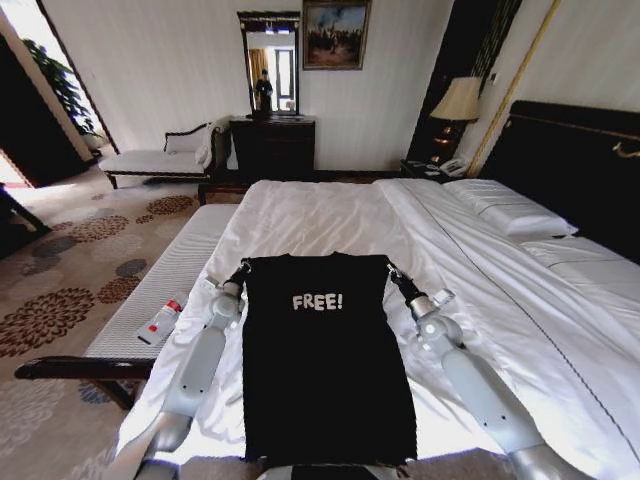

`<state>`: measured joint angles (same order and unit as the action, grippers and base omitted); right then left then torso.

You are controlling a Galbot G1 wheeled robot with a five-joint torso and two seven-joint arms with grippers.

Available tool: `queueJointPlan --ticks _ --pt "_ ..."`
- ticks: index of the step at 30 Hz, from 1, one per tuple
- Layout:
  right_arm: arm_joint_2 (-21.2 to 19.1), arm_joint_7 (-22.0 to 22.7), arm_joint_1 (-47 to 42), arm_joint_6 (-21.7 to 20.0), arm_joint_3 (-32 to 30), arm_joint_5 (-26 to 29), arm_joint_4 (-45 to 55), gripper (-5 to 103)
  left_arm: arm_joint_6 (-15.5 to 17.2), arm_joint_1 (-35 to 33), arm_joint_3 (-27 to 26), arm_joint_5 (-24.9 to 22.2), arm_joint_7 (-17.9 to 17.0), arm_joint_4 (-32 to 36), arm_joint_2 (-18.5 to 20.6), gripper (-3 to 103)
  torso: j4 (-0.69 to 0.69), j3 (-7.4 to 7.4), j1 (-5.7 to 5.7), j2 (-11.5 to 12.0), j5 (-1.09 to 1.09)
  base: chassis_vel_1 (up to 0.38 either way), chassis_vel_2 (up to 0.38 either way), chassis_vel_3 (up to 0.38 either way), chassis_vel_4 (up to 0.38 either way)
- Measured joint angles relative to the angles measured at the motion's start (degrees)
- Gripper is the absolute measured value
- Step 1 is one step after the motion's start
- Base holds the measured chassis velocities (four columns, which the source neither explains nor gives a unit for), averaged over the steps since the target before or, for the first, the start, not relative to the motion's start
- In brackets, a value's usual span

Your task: Fold the clothes on the bed.

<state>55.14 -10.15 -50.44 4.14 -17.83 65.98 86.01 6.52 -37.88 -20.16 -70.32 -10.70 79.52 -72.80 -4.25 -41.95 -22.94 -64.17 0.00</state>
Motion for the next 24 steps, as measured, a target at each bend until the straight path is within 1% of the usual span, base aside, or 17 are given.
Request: queueJointPlan --ticks 7,12,13,15,18,20,21,23,24 --pt "-0.92 -0.11 1.15 0.14 0.08 0.29 0.48 0 0.45 1.84 1.22 -0.69 -0.26 0.89 1.58 0 -0.01 -0.01 0.00 0.00 0.00 0.000 0.000 0.000 0.000" --pt "-2.00 -0.81 6.73 1.41 1.08 2.32 -1.79 0 0.50 5.89 2.37 -1.17 0.78 -1.93 2.56 0 0.00 -0.01 0.00 0.00 -0.01 0.000 0.000 0.000 0.000" --pt "-2.00 -0.81 6.73 1.41 1.08 2.32 -1.79 0 0.50 5.89 2.37 -1.17 0.78 -1.93 2.56 0 0.00 -0.01 0.00 0.00 -0.01 0.000 0.000 0.000 0.000" --pt "-2.05 -0.87 9.97 2.05 1.52 4.18 -2.47 0 0.29 8.62 2.68 -2.44 0.95 -2.87 2.95 0 0.01 -0.01 -0.02 0.01 -0.01 0.000 0.000 0.000 0.000" --pt "-2.04 -0.95 11.05 2.49 1.55 5.30 -2.22 0 0.10 9.76 3.06 -3.59 0.99 -2.40 3.66 0 0.00 -0.01 -0.02 0.00 -0.01 0.000 0.000 0.000 0.000" --pt "-2.03 -1.01 9.92 2.85 1.20 5.46 -1.09 0 -0.03 8.42 3.74 -4.41 1.08 -0.48 5.08 0 0.00 0.00 -0.01 0.00 -0.01 0.000 0.000 0.000 0.000" --pt "-2.03 -1.01 9.92 2.85 1.20 5.46 -1.09 0 -0.03 8.42 3.74 -4.41 1.08 -0.48 5.08 0 0.00 0.00 -0.01 0.00 -0.01 0.000 0.000 0.000 0.000" --pt "-1.92 -0.97 6.61 3.07 0.70 4.18 -0.34 0 -0.13 4.81 3.76 -3.71 1.30 1.37 5.60 0 0.01 -0.01 0.00 0.00 -0.01 0.000 0.000 0.000 0.000" --pt "-1.72 -0.65 3.66 3.22 0.29 3.18 0.36 0 -0.24 1.94 3.29 -2.83 1.44 2.78 5.47 0 0.00 0.00 0.00 0.00 -0.01 0.000 0.000 0.000 0.000"
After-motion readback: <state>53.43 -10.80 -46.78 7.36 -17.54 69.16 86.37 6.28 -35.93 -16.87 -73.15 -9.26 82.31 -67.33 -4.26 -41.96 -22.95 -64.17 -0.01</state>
